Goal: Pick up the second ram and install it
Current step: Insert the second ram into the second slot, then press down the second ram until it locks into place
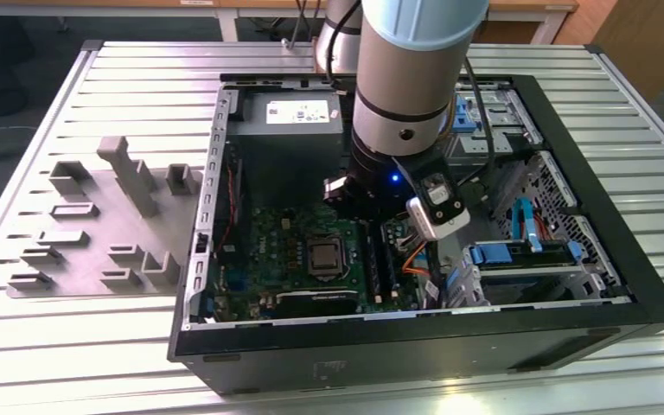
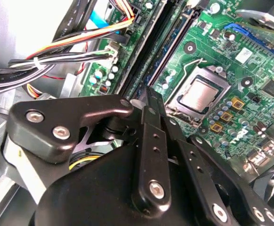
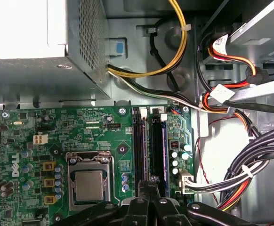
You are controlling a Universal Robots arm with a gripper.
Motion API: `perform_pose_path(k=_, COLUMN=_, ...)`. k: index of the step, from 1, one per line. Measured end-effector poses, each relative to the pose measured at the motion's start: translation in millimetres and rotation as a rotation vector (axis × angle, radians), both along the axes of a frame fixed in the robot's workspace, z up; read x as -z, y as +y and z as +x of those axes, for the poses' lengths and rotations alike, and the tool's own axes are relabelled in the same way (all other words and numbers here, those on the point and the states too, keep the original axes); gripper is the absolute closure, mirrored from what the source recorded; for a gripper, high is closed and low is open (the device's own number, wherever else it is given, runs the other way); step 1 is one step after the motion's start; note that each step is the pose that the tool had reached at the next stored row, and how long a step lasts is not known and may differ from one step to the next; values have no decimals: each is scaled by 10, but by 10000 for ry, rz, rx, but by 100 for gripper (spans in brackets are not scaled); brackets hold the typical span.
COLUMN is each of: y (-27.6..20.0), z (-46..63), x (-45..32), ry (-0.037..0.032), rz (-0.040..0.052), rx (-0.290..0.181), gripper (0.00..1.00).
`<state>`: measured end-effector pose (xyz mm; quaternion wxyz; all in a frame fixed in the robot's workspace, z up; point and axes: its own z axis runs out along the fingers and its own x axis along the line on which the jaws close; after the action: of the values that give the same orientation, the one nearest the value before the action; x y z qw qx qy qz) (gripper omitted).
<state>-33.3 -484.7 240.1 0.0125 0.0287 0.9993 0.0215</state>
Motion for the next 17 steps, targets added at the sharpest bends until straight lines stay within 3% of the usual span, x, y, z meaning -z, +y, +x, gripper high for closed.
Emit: perform_pose_path(k=17, y=1, z=0, x=-8, ry=0, rz=0, rx=0, gripper=89)
